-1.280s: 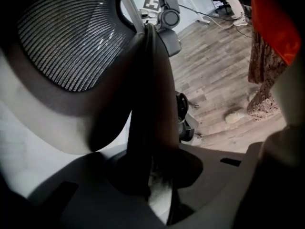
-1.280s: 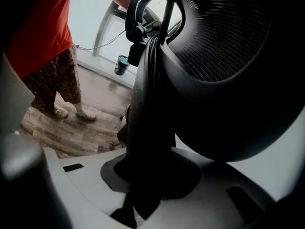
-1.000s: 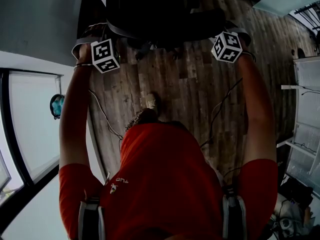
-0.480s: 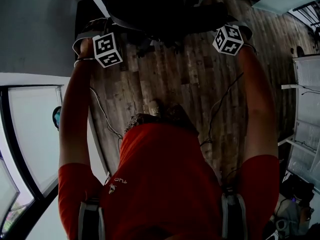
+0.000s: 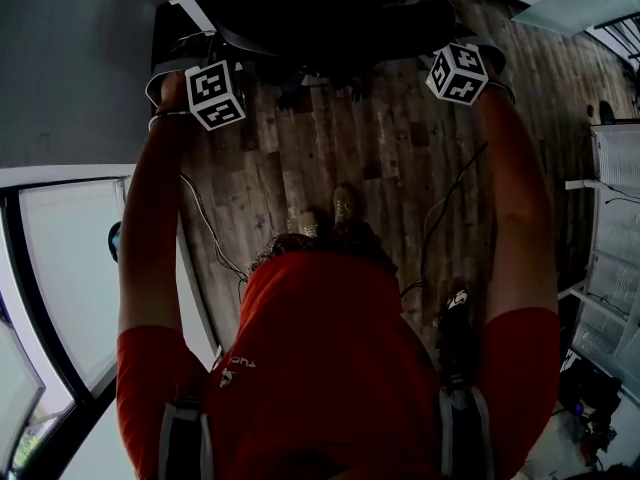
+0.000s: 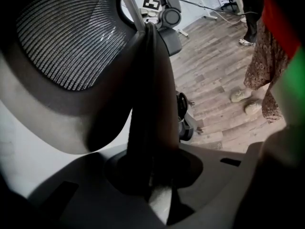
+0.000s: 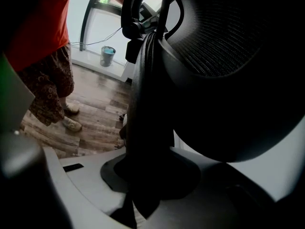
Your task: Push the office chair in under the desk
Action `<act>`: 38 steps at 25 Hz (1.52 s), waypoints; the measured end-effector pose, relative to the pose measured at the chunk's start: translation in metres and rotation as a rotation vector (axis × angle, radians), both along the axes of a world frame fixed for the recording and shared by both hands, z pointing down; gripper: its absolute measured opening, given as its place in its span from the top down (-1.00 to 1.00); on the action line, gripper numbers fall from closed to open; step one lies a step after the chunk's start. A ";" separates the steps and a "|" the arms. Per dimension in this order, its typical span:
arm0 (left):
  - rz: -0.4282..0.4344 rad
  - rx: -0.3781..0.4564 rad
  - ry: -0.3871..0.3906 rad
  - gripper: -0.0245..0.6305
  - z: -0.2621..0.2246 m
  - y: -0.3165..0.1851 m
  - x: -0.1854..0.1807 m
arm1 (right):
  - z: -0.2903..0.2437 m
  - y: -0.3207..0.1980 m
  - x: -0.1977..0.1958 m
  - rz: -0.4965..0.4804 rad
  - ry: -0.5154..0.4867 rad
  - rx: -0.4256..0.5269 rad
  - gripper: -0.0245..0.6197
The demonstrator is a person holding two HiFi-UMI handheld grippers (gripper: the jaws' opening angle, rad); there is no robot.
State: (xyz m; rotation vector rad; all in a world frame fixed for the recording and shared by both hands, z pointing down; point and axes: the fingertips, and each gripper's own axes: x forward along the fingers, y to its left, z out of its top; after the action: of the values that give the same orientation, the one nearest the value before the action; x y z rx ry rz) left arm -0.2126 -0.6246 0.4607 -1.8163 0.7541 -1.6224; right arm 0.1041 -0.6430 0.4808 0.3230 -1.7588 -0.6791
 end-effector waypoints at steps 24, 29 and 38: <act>-0.068 -0.016 -0.024 0.67 0.003 -0.134 -0.013 | 0.002 -0.141 -0.012 -0.048 -0.014 0.005 0.60; -0.067 -0.015 -0.025 0.67 0.003 -0.156 -0.020 | 0.001 -0.163 -0.018 -0.045 -0.013 0.008 0.60; -0.060 -0.011 -0.018 0.67 0.002 -0.179 -0.019 | 0.001 -0.188 -0.019 -0.047 -0.007 0.001 0.60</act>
State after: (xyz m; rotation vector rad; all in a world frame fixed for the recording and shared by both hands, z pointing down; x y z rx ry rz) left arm -0.2314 -0.8035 0.4631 -1.8002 0.8000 -1.6814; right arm 0.0854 -0.8308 0.4819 0.2855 -1.7777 -0.7136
